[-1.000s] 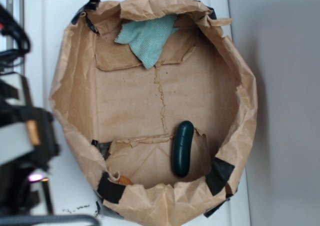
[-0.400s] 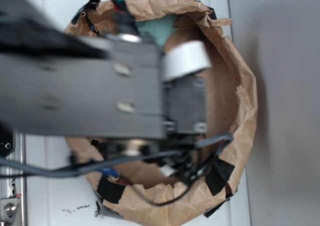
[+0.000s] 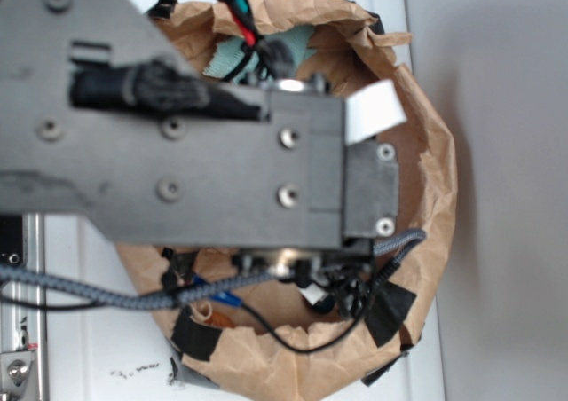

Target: Grab the blue cloth.

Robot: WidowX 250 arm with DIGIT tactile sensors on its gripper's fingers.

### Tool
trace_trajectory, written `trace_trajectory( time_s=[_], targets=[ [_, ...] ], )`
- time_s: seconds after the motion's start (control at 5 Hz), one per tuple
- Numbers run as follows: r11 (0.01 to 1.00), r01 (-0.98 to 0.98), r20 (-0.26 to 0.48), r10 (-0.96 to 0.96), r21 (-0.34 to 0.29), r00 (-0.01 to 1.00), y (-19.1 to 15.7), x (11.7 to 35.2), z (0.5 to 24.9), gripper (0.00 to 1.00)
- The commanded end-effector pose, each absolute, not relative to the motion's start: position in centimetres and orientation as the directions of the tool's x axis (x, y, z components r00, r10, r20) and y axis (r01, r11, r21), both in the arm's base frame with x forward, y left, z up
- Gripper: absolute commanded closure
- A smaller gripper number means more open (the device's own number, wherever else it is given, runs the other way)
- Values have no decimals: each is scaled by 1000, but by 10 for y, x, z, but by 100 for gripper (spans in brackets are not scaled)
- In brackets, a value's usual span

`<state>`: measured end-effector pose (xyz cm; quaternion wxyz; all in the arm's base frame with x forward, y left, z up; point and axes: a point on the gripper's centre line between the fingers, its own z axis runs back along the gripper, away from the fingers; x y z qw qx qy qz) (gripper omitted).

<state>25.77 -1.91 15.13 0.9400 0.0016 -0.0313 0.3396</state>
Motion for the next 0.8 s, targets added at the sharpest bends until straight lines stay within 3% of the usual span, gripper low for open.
trace_trajectory(
  time_s=[0.0, 0.2, 0.4, 0.6],
  targets=[
    [691, -721, 114, 721, -50, 683, 8, 279, 128, 0],
    [649, -758, 141, 758, -67, 637, 19, 299, 102, 0],
    [562, -826, 123, 823, -43, 554, 34, 319, 90, 0],
    [480, -877, 134, 872, -41, 471, 47, 323, 93, 0]
  ],
)
